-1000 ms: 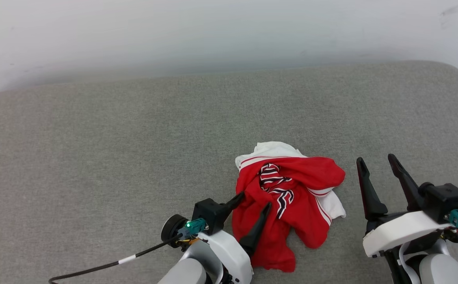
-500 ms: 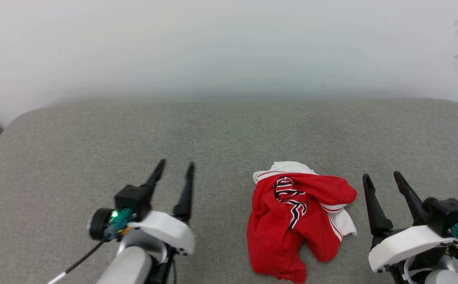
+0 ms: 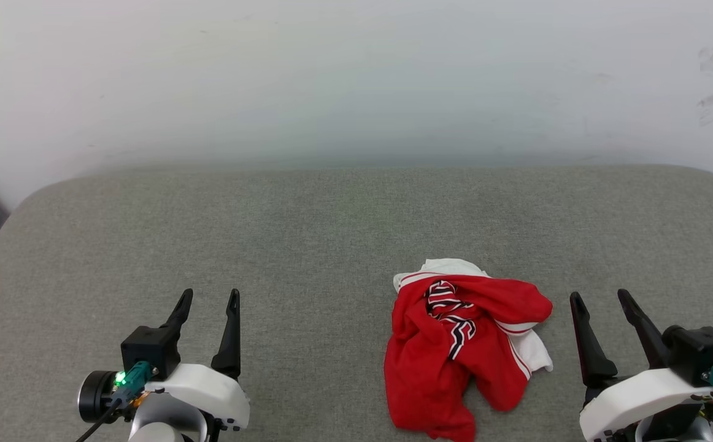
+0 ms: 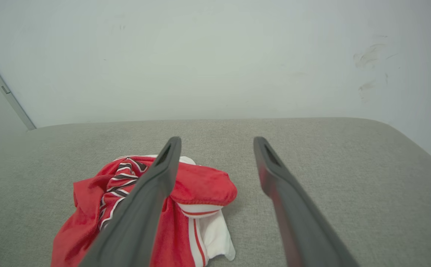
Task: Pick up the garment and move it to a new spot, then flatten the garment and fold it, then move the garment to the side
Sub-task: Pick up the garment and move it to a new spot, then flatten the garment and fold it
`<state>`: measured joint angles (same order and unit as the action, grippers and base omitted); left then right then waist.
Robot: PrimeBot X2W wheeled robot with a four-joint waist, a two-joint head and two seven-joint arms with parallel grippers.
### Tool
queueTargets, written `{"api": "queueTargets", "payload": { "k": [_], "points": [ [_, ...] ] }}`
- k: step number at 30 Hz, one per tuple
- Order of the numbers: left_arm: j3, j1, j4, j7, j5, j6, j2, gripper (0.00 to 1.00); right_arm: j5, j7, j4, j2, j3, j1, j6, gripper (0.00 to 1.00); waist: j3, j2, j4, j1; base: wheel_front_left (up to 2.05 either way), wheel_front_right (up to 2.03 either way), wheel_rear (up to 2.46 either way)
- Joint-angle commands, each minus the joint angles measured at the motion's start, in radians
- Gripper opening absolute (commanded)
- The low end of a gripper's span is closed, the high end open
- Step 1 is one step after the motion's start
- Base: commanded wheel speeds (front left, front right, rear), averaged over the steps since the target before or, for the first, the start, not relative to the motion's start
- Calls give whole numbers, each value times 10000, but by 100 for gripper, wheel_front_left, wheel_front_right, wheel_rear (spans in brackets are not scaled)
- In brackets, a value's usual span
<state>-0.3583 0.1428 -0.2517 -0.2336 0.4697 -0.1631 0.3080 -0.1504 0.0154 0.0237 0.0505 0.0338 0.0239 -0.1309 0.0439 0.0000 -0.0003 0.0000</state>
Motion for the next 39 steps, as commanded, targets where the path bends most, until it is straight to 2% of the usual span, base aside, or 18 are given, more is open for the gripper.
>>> {"api": "queueTargets", "payload": {
  "k": [1, 12, 17, 22, 29, 33, 39],
  "points": [
    [-46, -89, 114, 68, -23, -57, 55, 100, -60, -45, -83, -4, 28, 114, 3, 100, -38, 0, 3, 0, 0, 0, 0],
    [-91, 91, 252, 114, 20, -108, 87, 100, -127, -59, -83, -4, -38, -2, 3, 100, -72, 0, -3, 0, 0, 0, 0],
    [-256, 609, 215, 567, 16, 3, 37, 100, -124, -49, -39, -4, -73, -104, 3, 100, -102, 0, -23, 0, 0, 0, 0],
    [-844, 1882, 189, 1400, -98, 499, -218, 100, -170, 1, -35, -6, -119, -242, 3, 100, -260, 0, -76, 0, 0, 0, 0],
    [-2001, 3710, -605, 3118, 67, 1641, -948, 100, -120, -57, -4, -4, -286, -366, 3, 100, -581, 0, -482, 0, 0, 0, 0],
    [-2519, 4348, -1448, 4377, 349, 2243, -1179, 100, -151, -3, 44, -2, -347, -499, 3, 100, -859, 0, -849, 0, 0, 0, 0],
    [-2877, 4787, -2657, 6331, 974, 2593, -1208, 100, -297, 138, 249, -6, -426, -554, 3, 100, -1197, 0, -1325, 0, 0, 0, 0]
  ]
}}
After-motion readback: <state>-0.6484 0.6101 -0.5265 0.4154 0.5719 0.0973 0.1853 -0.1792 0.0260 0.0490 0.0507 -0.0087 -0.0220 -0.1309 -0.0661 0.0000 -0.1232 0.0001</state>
